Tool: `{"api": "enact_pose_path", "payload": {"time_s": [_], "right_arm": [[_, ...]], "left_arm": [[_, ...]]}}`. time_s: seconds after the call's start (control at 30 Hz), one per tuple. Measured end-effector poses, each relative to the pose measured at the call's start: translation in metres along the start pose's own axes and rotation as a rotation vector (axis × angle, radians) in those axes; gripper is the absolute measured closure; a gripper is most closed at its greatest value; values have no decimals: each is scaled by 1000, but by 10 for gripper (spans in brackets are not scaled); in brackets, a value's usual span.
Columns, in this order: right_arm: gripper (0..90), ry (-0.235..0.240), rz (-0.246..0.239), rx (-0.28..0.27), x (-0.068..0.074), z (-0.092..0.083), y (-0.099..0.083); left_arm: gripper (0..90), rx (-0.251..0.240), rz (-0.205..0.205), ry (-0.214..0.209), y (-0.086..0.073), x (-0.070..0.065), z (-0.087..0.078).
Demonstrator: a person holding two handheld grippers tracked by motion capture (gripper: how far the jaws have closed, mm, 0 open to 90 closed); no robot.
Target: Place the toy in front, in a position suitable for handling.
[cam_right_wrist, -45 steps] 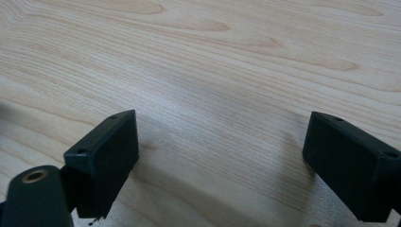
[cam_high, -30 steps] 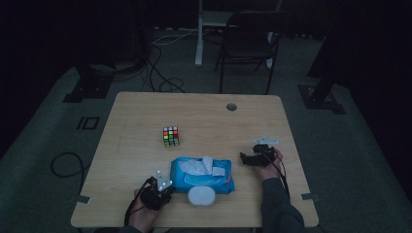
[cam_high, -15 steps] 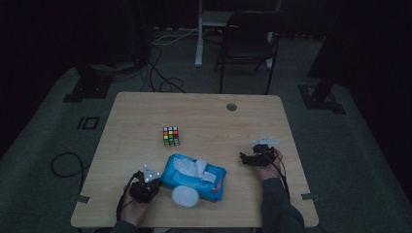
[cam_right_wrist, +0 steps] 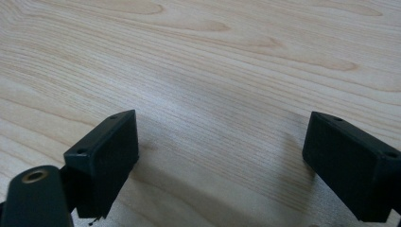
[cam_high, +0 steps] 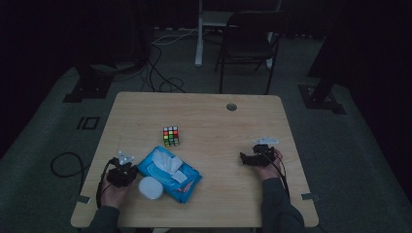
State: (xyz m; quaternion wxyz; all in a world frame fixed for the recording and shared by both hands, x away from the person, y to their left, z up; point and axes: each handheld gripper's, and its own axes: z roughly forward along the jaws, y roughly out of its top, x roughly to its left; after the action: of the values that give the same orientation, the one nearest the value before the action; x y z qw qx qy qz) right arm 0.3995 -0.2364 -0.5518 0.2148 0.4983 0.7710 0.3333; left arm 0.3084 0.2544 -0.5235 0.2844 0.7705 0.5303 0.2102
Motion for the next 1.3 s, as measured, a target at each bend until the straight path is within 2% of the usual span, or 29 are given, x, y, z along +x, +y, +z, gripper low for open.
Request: {"api": "enact_pose_path", "payload": {"time_s": [0.03, 0.07, 0.1, 0.13, 0.2, 0.23, 0.33, 0.37, 0.4, 0.43, 0.53, 0.67, 0.7, 0.73, 0.77, 0.83, 0.87, 0.9, 0.93, 1.0, 1.03, 1.07, 1.1, 1.13, 1.2, 1.23, 1.27, 1.3], "right_arm": [[111, 0, 0, 0, 0, 0, 0], [111, 0, 0, 0, 0, 0, 0], [111, 0, 0, 0, 0, 0, 0], [111, 0, 0, 0, 0, 0, 0], [112, 0, 0, 0, 0, 0, 0], [112, 0, 0, 0, 0, 0, 0], [111, 0, 0, 0, 0, 0, 0], [111, 0, 0, 0, 0, 0, 0], [112, 0, 0, 0, 0, 0, 0], [112, 0, 0, 0, 0, 0, 0], [112, 0, -1, 0, 0, 0, 0], [111, 0, 0, 0, 0, 0, 0], [112, 0, 0, 0, 0, 0, 0], [121, -1, 2, 0, 0, 0, 0], [121, -6, 5, -3, 0, 0, 0], [144, -9, 10, -4, 1, 0, 0], [207, -2, 11, -1, 3, -2, 1], [217, 13, 18, -6, 3, -3, 2], [221, 28, 28, -15, 5, -4, 3], [234, 49, 29, -32, 9, -7, 6], [234, 49, 29, -32, 9, -7, 6], [236, 63, 23, -46, 14, -9, 9], [236, 63, 23, -46, 14, -9, 9], [237, 75, 8, -54, 20, -10, 14], [250, 87, -4, -65, 25, -11, 17], [250, 87, -4, -65, 25, -11, 17], [252, 110, 4, -66, 28, -12, 20], [260, 129, 13, -70, 30, -12, 23]], "left_arm": [[888, 2, -8, 6, 1, 5, 1], [887, 1, -34, 18, 3, 15, 3], [886, 1, -34, 18, 3, 15, 3], [885, -2, -49, 28, 5, 24, 5], [880, 1, -55, 34, 7, 33, 7], [878, 1, -55, 34, 7, 33, 7], [872, 6, -57, 46, 13, 47, 12], [870, 6, -57, 46, 13, 47, 12], [867, 5, -65, 49, 16, 54, 15], [863, 5, -65, 49, 16, 54, 15], [812, 7, -110, 60, 21, 66, 19], [680, 11, -141, 69, 20, 70, 17], [658, 7, -150, 69, 18, 71, 15], [641, -19, -176, 61, 12, 72, 8], [633, -19, -176, 61, 12, 72, 8], [625, -46, -185, 57, 6, 71, -3], [607, -71, -194, 62, 4, 69, -12], [605, -71, -194, 62, 4, 69, -12], [601, -98, -190, 70, 4, 64, -24], [600, -132, -189, 69, 6, 58, -35], [600, -132, -189, 69, 6, 58, -35], [600, -161, -174, 70, 9, 51, -45], [600, -161, -174, 70, 9, 51, -45], [600, -184, -161, 60, 13, 43, -54], [600, -194, -149, 53, 15, 39, -57], [600, -202, -137, 48, 17, 34, -60], [600, -221, -117, 25, 20, 23, -65], [601, -221, -117, 25, 20, 23, -65]]}}
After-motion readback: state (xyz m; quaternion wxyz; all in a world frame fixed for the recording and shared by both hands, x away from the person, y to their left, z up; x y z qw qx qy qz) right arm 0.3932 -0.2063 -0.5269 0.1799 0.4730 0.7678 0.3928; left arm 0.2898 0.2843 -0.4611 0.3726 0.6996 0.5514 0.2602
